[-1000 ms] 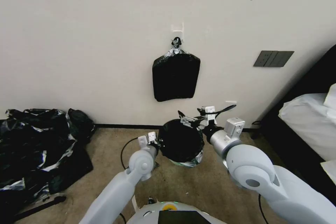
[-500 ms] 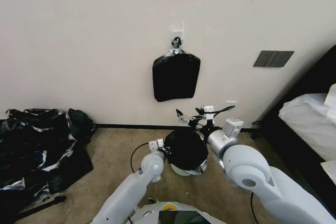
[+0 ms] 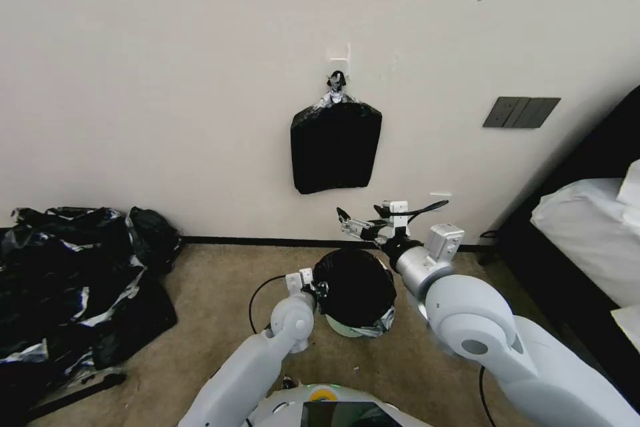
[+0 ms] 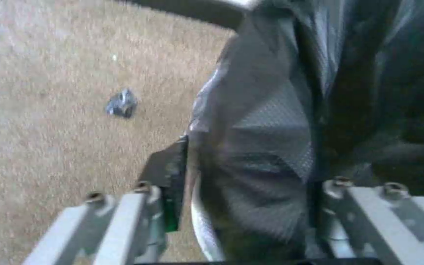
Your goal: Place a trash bag onto the trash bin.
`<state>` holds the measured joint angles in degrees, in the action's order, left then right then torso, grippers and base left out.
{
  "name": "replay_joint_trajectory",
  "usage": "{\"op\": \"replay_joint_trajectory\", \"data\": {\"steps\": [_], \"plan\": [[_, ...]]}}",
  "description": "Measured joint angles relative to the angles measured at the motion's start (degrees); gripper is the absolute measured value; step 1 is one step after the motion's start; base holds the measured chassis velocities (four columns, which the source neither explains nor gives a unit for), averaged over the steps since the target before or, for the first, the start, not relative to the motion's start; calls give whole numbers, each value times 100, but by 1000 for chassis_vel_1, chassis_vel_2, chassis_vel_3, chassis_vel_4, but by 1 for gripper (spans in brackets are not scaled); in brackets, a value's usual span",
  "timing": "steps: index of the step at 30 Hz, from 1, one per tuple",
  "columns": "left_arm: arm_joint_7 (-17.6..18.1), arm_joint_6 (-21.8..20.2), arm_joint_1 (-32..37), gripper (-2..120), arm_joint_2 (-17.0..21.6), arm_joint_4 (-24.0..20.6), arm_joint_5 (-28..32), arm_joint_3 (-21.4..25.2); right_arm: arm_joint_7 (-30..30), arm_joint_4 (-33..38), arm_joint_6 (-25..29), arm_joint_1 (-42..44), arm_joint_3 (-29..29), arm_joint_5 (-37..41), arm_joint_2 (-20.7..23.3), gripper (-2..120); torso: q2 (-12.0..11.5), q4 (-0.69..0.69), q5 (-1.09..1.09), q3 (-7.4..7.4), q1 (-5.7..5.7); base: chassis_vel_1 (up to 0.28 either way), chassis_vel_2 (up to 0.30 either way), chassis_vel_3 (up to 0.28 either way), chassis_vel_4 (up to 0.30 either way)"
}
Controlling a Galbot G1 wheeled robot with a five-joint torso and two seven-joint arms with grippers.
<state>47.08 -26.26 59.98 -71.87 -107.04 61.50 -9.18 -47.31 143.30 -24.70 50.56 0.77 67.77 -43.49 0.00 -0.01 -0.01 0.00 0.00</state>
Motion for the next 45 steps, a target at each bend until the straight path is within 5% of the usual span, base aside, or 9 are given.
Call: {"op": "replay_joint_trajectory", "data": {"steps": [15,20,26,28,29,33,37,39,45], "plan": [[-802,101,432,99,444,-953,-83,690,-11,-5,4,42,-1,21,53,100,0,1,1,0,0,0,0,0,0],[-1017,99,600,100,618,-1189,-80,894,-20,-6,4,45,0,43,98,100,0,2,1,0,0,0,0,0,0],[-1935,467,1003,100,857,-1593,-439,1478,-94,-6,55,207,61,48,113,100,0,2,-1,0,0,0,0,0,0],[-2627,980,1329,100,977,-1703,-1316,1898,151,-6,151,722,341,-348,77,100,0,2,1,0,0,0,0,0,0],[-2627,980,1329,100,977,-1703,-1316,1898,151,-6,151,722,341,-348,77,100,0,2,1,0,0,0,0,0,0],[-3639,1845,2047,100,1074,-1822,-2701,2947,1328,-9,577,2198,1328,-1548,-293,100,0,3,2,-1,0,0,0,0,0],[-4080,2120,2342,100,1109,-1831,-3091,3484,1933,-220,987,2922,1769,-2390,-638,100,0,-1,-5,-1,-1,0,0,0,0],[-4668,2455,2803,100,1187,-1866,-3441,4349,2672,-603,1503,3720,2318,-3495,-1107,100,0,-1,2,-1,0,0,0,0,0],[-5094,2918,3835,100,1022,-2059,-3652,5483,3386,-735,2138,4847,2828,-4664,-1878,100,0,3,-2,-2,-1,0,0,0,0]]}}
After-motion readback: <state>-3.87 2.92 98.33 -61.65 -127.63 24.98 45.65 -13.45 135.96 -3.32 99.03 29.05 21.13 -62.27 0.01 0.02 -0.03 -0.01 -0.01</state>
